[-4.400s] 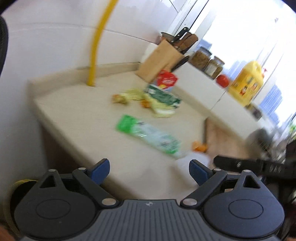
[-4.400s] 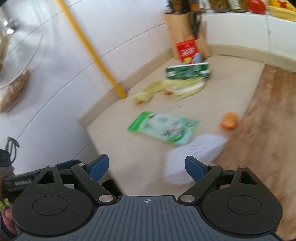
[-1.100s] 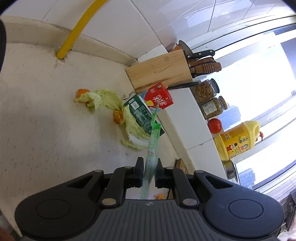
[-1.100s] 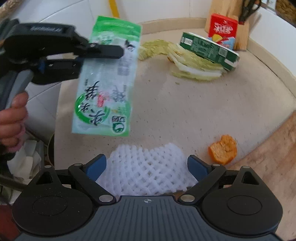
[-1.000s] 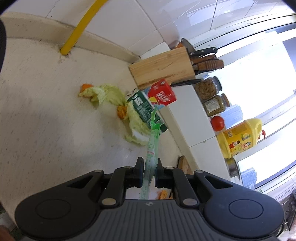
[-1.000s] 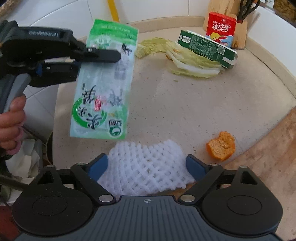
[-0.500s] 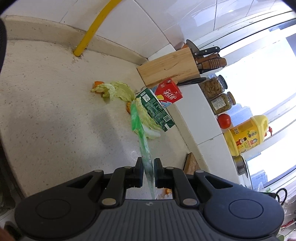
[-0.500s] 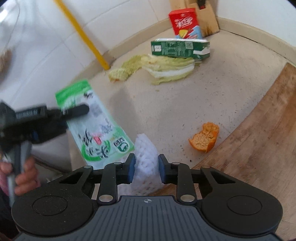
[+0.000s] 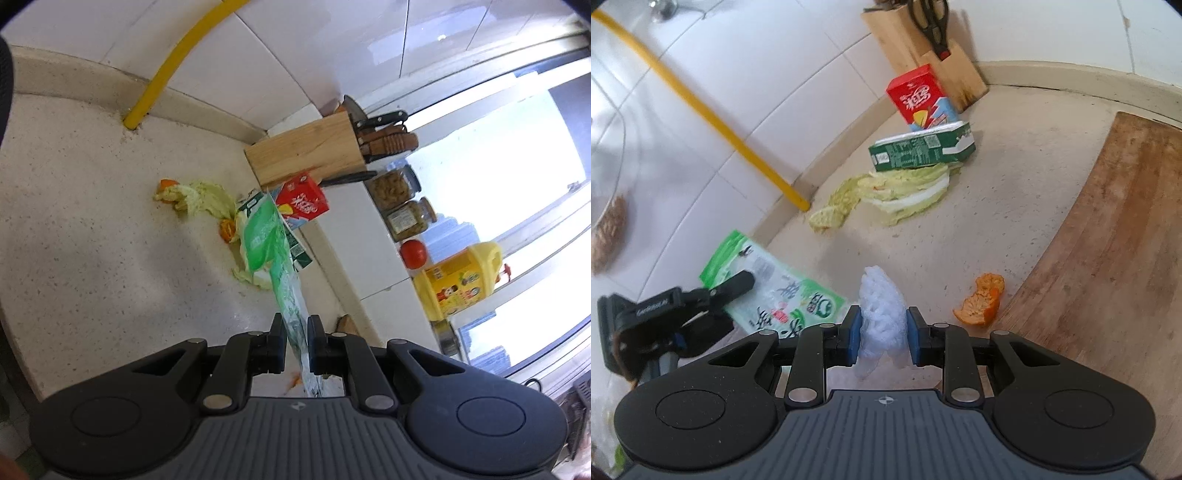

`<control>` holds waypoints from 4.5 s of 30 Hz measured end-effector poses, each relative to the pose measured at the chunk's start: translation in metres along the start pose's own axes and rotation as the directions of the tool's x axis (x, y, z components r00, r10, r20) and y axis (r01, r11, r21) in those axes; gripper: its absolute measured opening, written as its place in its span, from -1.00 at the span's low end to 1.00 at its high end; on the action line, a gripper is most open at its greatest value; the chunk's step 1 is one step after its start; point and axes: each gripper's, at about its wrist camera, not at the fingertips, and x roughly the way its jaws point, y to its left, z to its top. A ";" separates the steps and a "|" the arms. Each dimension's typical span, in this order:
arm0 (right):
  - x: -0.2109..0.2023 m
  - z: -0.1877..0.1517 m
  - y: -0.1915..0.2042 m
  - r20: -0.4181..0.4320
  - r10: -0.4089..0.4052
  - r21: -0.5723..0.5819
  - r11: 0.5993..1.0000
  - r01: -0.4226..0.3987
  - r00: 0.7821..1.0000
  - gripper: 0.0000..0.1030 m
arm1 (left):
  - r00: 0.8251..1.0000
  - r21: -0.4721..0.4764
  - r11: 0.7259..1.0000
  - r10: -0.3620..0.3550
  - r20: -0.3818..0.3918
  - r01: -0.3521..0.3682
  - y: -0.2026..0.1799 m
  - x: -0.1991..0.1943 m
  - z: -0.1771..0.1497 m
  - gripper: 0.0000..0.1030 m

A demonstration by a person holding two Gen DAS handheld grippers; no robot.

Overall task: Collect trash
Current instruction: 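Carry the snack packet and foam net down toward the black bin, then open both grippers over the bin to drop the packet and foam net, then raise both tools out of the bin back over the counter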

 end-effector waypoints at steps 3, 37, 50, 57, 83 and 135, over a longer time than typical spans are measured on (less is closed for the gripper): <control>0.000 0.000 0.004 0.009 0.002 0.016 1.000 -0.002 1.000 -0.36 | 0.999 -0.007 1.000 -0.006 0.031 0.007 0.005 -0.016 0.005 -0.79; 0.135 -0.039 0.183 -0.201 0.212 -0.158 0.956 -0.246 0.956 -0.36 | 0.953 -0.100 0.989 0.129 0.273 -0.105 0.085 -0.199 0.017 -0.79; 0.216 -0.091 0.254 -0.355 0.208 -0.228 0.926 -0.300 0.911 -0.36 | 0.899 -0.148 0.947 0.317 0.302 -0.284 0.130 -0.255 0.009 -0.79; 0.236 -0.106 0.262 -0.370 0.169 -0.226 0.937 -0.265 0.913 -0.26 | 0.898 -0.129 0.935 0.354 0.262 -0.331 0.150 -0.254 0.014 -0.78; 0.225 -0.142 0.251 -0.314 0.064 -0.172 0.977 -0.123 0.947 0.43 | 0.874 -0.078 0.903 0.428 0.228 -0.422 0.156 -0.245 0.018 0.01; -0.040 -0.016 0.078 0.460 -0.006 -0.316 0.933 0.171 0.888 0.99 | 0.852 0.611 0.630 0.168 0.496 -0.480 -0.114 -0.029 -0.025 1.00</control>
